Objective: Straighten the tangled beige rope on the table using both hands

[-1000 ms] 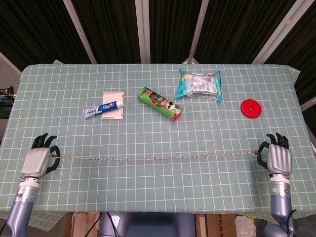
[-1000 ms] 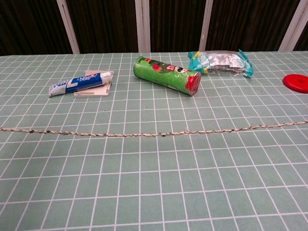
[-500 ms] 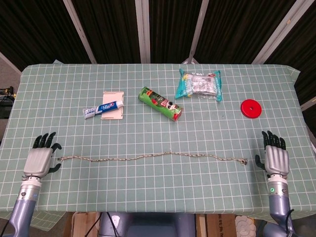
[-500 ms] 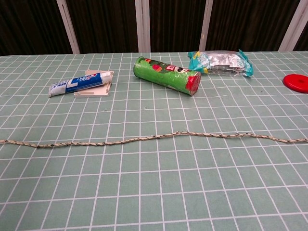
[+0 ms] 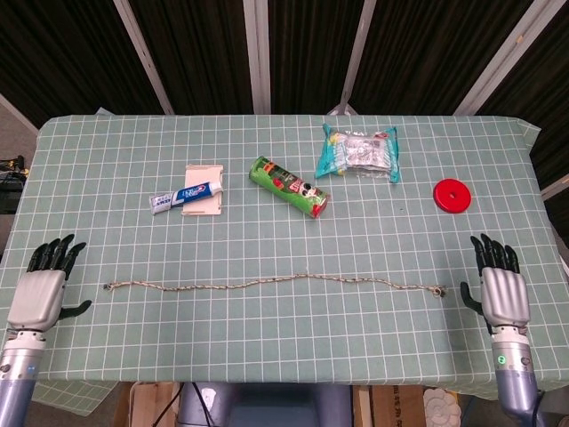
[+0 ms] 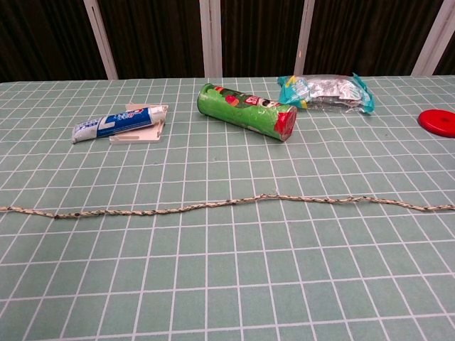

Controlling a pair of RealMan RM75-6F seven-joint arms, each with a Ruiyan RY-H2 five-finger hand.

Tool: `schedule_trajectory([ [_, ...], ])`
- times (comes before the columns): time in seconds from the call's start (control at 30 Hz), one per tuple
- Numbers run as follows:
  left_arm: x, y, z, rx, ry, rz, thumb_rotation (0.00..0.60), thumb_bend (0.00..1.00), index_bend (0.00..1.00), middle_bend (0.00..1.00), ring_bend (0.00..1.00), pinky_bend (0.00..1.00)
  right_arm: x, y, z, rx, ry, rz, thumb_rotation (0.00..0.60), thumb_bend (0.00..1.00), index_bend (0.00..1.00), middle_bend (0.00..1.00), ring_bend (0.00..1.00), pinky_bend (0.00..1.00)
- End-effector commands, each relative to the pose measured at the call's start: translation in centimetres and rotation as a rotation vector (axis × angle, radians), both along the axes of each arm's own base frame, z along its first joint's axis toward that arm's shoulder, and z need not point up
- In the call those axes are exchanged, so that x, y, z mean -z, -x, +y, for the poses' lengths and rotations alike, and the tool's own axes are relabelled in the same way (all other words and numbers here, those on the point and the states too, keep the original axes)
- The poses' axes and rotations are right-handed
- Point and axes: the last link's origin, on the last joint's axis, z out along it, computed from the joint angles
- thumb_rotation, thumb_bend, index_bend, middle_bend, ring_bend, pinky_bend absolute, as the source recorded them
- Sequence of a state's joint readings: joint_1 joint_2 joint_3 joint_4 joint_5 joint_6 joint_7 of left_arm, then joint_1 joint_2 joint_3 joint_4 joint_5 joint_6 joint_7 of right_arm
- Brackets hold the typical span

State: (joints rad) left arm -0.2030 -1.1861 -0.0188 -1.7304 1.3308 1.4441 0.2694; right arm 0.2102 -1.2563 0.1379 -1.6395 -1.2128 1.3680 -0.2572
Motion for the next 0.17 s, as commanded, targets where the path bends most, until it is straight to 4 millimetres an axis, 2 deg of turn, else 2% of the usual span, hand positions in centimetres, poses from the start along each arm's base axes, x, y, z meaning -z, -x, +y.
schedule_trajectory([
  [0.03, -2.3, 0.6, -2.9, 0.037, -0.026, -0.039, 0.600, 0.07, 0.12, 0.00, 0.00, 0.00, -2.4, -0.1, 3.4, -0.128, 0.014, 0.048, 0.600, 0.44, 0.00, 0.00, 0.00, 0.00],
  [0.17, -3.5, 1.0, -4.8, 0.063, -0.032, -0.049, 0.600, 0.07, 0.11, 0.00, 0.00, 0.00, -3.8, 0.2, 5.2, -0.186, 0.012, 0.024, 0.600, 0.44, 0.00, 0.00, 0.00, 0.00],
])
